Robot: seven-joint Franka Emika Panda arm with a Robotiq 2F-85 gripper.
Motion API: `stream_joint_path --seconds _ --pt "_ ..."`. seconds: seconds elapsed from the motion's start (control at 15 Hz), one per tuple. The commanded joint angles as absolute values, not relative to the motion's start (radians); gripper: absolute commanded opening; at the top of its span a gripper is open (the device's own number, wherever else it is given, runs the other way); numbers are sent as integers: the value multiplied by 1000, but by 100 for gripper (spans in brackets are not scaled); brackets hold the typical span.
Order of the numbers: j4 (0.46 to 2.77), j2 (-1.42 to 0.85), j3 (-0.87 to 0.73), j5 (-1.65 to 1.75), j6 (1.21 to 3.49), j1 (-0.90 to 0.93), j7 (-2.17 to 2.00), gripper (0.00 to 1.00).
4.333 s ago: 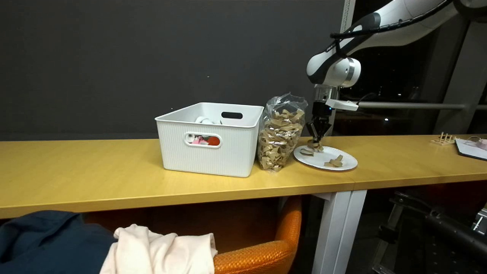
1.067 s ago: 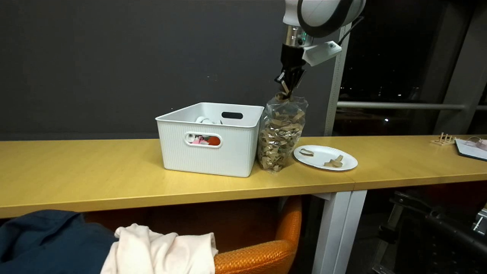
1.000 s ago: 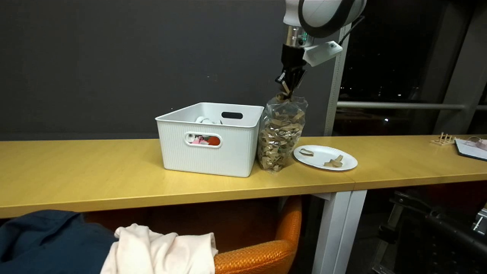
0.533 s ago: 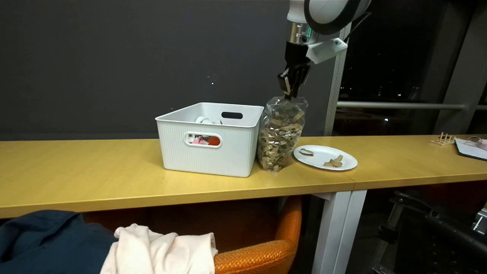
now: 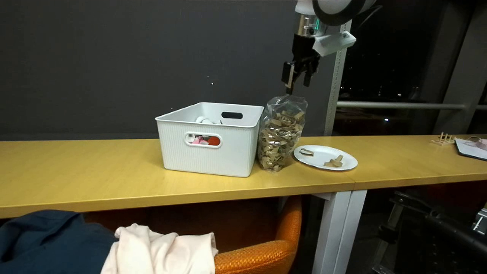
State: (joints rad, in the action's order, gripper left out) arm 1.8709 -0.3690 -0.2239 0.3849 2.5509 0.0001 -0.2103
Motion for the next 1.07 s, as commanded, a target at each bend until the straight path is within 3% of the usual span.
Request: stream_joint_path --seconds 0.0,0.4,0.67,1.0 --pt "2069 -203 -234 350 2558 -63 -166 100" --pt "2232 -129 -240 176 2556 -220 45 100" --pt "2117 -289 -204 -40 2537 -305 314 100" --pt "2039 -441 -154 -50 2527 -300 327 100"
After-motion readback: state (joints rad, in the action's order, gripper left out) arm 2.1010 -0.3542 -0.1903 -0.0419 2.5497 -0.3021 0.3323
